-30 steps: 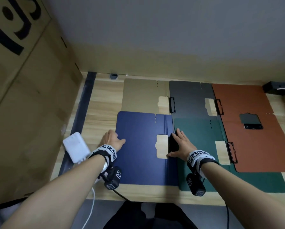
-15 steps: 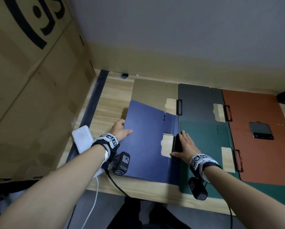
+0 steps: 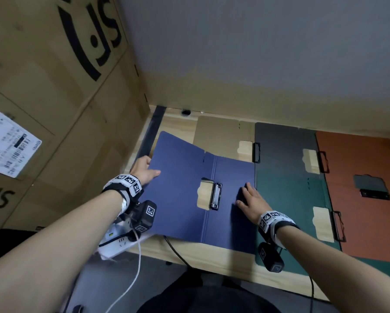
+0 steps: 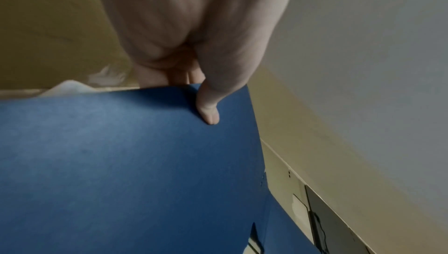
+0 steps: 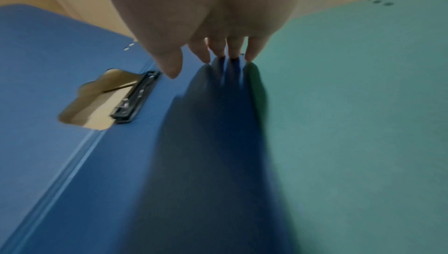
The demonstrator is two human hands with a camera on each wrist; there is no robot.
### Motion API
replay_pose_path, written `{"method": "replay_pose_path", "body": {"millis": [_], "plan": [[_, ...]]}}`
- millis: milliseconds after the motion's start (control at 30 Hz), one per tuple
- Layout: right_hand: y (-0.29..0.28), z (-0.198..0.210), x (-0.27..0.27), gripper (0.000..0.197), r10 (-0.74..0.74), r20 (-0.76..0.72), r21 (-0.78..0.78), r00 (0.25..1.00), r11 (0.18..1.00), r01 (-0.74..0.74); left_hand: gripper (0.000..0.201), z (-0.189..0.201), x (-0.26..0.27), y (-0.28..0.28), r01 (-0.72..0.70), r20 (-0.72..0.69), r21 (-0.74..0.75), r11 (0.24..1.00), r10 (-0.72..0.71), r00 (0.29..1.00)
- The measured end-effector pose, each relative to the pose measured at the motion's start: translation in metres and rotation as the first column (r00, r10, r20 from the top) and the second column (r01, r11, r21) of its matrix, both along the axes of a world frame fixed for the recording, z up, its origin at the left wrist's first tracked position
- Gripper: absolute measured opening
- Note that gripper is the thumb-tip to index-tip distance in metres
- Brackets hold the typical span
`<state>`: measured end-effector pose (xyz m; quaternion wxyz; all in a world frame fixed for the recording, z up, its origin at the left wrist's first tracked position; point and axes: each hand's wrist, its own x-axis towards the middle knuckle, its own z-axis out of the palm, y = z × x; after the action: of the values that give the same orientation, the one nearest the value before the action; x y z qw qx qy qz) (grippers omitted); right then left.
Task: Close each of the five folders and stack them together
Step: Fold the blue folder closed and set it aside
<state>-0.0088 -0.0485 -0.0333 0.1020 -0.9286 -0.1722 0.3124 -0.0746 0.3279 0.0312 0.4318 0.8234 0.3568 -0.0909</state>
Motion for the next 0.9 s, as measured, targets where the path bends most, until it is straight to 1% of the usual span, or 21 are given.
{"method": "replay_pose_path", "body": {"millis": [67, 133, 233, 333, 400, 500, 633, 733, 767, 833, 867, 900], "plan": [[0.019, -0.004, -0.007, 0.069, 0.023, -0.040, 0.027, 0.999, 0.999, -0.022, 0.029, 0.002, 0.000, 0.005, 0.026, -0.003, 0.035, 0.999, -0.026, 1.000], [0.030, -0.010, -0.009, 0.072, 0.022, -0.029, 0.005, 0.999, 1.000, -0.022, 0.031, 0.000, 0.003, 0.008, 0.035, 0.015, 0.062, 0.997, -0.036, 0.999], [0.032, -0.009, -0.003, 0.073, 0.004, -0.041, 0.002, 0.999, 1.000, -0.004, 0.026, 0.021, 0.012, -0.005, 0.061, 0.054, 0.080, 0.995, -0.066, 0.996], [0.030, 0.013, 0.007, 0.063, -0.028, -0.096, 0.073, 0.995, 0.997, 0.035, 0.016, 0.060, 0.026, -0.032, 0.174, 0.038, 0.073, 0.982, -0.177, 0.983], [0.025, 0.030, 0.012, 0.054, -0.079, -0.107, 0.145, 0.991, 0.985, 0.094, 0.020, 0.081, 0.034, -0.051, 0.264, 0.010, 0.039, 0.964, -0.265, 0.964], [0.010, 0.045, 0.016, 0.050, -0.181, -0.097, 0.250, 0.979, 0.947, 0.200, 0.024, 0.102, 0.043, -0.080, 0.395, -0.002, -0.032, 0.918, -0.395, 0.919], [-0.012, 0.061, 0.020, 0.041, -0.296, -0.091, 0.379, 0.951, 0.873, 0.308, 0.038, 0.110, 0.062, -0.122, 0.504, 0.007, -0.036, 0.863, -0.504, 0.864], [-0.027, 0.070, 0.025, 0.035, -0.346, -0.101, 0.462, 0.933, 0.814, 0.352, 0.037, 0.100, 0.078, -0.154, 0.511, 0.031, -0.175, 0.842, -0.514, 0.857], [-0.031, 0.073, 0.025, 0.036, -0.375, -0.138, 0.504, 0.917, 0.770, 0.390, 0.034, 0.093, 0.083, -0.162, 0.505, 0.019, -0.204, 0.839, -0.512, 0.859], [-0.038, 0.077, 0.023, 0.046, -0.439, -0.244, 0.583, 0.865, 0.647, 0.492, 0.029, 0.076, 0.088, -0.174, 0.510, -0.018, -0.221, 0.831, -0.526, 0.850], [-0.042, 0.078, 0.022, 0.053, -0.468, -0.279, 0.603, 0.839, 0.595, 0.532, 0.026, 0.066, 0.088, -0.177, 0.515, -0.039, -0.208, 0.832, -0.533, 0.845], [-0.044, 0.080, 0.020, 0.059, -0.494, -0.302, 0.605, 0.816, 0.562, 0.564, 0.022, 0.056, 0.087, -0.178, 0.517, -0.064, -0.187, 0.835, -0.536, 0.842]]}}
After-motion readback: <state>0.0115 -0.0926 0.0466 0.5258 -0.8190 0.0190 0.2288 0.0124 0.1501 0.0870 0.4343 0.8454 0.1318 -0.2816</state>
